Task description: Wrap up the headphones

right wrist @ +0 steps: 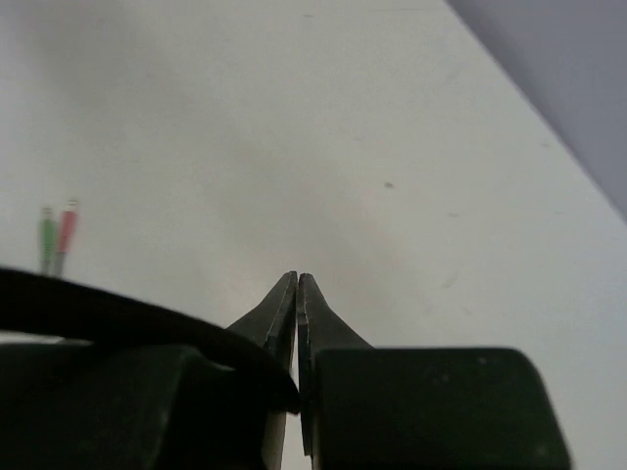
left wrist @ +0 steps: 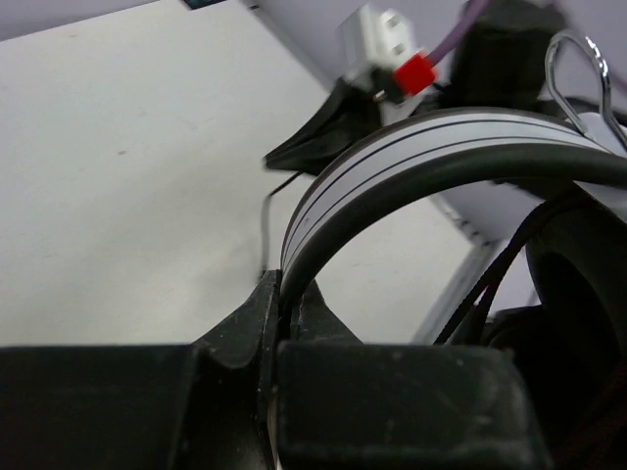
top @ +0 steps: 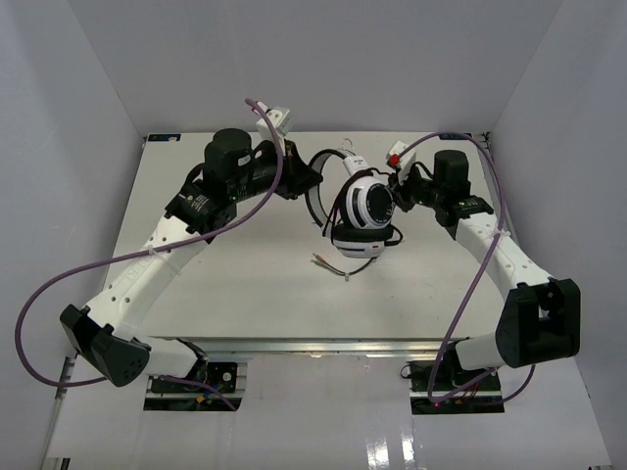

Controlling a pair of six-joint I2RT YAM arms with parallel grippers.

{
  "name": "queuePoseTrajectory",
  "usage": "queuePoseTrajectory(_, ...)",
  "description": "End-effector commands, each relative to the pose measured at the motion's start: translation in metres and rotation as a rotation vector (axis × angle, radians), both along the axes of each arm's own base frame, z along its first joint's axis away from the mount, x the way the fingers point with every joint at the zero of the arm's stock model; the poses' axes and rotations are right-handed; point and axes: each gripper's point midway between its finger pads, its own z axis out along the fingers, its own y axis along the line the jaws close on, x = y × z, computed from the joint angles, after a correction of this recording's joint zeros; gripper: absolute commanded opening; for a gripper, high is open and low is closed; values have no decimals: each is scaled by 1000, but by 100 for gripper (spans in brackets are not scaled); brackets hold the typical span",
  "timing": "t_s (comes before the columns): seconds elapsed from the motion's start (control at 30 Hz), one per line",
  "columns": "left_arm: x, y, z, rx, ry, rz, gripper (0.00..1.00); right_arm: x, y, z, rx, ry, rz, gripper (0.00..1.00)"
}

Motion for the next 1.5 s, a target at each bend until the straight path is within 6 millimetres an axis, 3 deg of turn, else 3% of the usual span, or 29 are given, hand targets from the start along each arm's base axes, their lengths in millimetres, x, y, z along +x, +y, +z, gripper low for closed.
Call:
queuePoseTrajectory(0.0, -29, -7, 131, -510, -41, -114, 0, -73, 63, 28, 412, 202, 434, 12)
queuePoseTrajectory(0.03, -24, -4, 141, -572, -35, -91, 0, -92, 67, 27, 460, 267, 513, 13)
queuePoseTrajectory(0.13, -2, 13, 167, -812, 15, 39, 0, -116, 74, 47, 566, 378, 576, 14)
queuePoseTrajectory(0.17, 13, 23, 164, -860, 17, 133, 0, -120, 75, 56, 579, 336, 601, 14)
queuePoseTrajectory(0.23, 35, 43, 161, -919, 20, 298, 0, -136, 77, 73, 636, 421, 627, 15)
queuePoseTrajectory(0.3, 58, 59, 147, -936, 26, 458, 0, -153, 79, 96, 672, 332, 700, 15)
queuePoseTrajectory(0.4, 89, 75, 124, -893, 43, 657, 0, -166, 85, 108, 683, 328, 747, 15)
queuePoseTrajectory(0.53, 131, 101, 93, -603, -36, 954, 0, -191, 94, 116, 657, 302, 812, 13)
queuePoseTrajectory(0.6, 143, 115, 83, -392, -90, 1043, 0, -194, 96, 121, 625, 279, 805, 12)
queuePoseTrajectory(0.73, 177, 115, 7, 57, -108, 1092, 0, -165, 108, 121, 408, 152, 640, 9)
queuePoseTrajectory(0.8, 183, 113, -27, 260, -124, 1043, 0, -141, 106, 119, 250, 5, 494, 8)
queuePoseTrajectory(0.87, 182, 106, -53, 387, -122, 959, 0, -120, 89, 124, 123, -72, 365, 8)
queuePoseTrajectory(0.93, 177, 99, -78, 479, -116, 877, 0, -100, 76, 147, 31, -180, 285, 8)
queuePoseTrajectory(1.1, 128, 66, -123, 627, -148, 455, 0, -30, 20, 121, -442, -356, 71, 8)
queuePoseTrajectory(1.2, 84, 49, -132, 597, -147, 204, 0, -10, -2, 98, -627, -400, 23, 8)
queuePoseTrajectory(1.3, 46, 35, -137, 549, -142, 2, 0, 0, -7, 86, -702, -444, 36, 8)
queuePoseTrajectory(1.4, 6, 13, -113, 384, -133, -173, 0, 9, -3, 81, -644, -488, 8, 8)
queuePoseTrajectory(1.47, -7, 2, -97, 290, -120, -228, 0, 15, 1, 88, -567, -507, -32, 8)
